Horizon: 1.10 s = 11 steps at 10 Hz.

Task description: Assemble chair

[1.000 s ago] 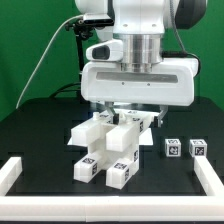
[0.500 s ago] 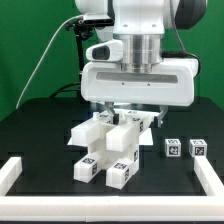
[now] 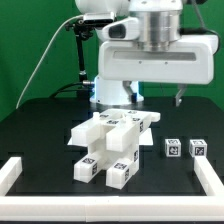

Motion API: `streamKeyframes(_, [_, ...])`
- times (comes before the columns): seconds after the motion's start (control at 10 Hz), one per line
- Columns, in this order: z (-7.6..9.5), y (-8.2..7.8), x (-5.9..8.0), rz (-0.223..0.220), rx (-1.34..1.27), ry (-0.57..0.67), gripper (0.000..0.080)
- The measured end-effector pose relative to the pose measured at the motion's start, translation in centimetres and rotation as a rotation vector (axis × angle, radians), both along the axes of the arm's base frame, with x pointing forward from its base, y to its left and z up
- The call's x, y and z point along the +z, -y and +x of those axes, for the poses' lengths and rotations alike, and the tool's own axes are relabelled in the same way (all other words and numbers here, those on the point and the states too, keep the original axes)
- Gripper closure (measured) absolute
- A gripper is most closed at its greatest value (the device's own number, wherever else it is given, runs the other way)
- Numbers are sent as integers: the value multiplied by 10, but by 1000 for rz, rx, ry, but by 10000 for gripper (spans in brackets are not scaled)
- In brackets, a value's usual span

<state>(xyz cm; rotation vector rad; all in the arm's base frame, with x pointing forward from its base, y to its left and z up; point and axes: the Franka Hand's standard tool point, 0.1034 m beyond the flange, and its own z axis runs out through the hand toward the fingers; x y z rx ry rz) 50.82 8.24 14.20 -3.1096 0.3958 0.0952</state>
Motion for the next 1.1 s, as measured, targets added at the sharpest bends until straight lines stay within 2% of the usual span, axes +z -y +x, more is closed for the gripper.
streamKeyframes(0.3, [-18,-48,-5,7,92,35,150])
streamKeyframes(0.4, [-25,-55,-7,6,79,31,150])
streamKeyframes(0.8, [-24,-55,-8,5,98,33,150])
streamKeyframes(0.9, [-24,-65,-10,5,184,57,150])
streamKeyframes(1.1, [-30,-75,-16,10,272,71,150])
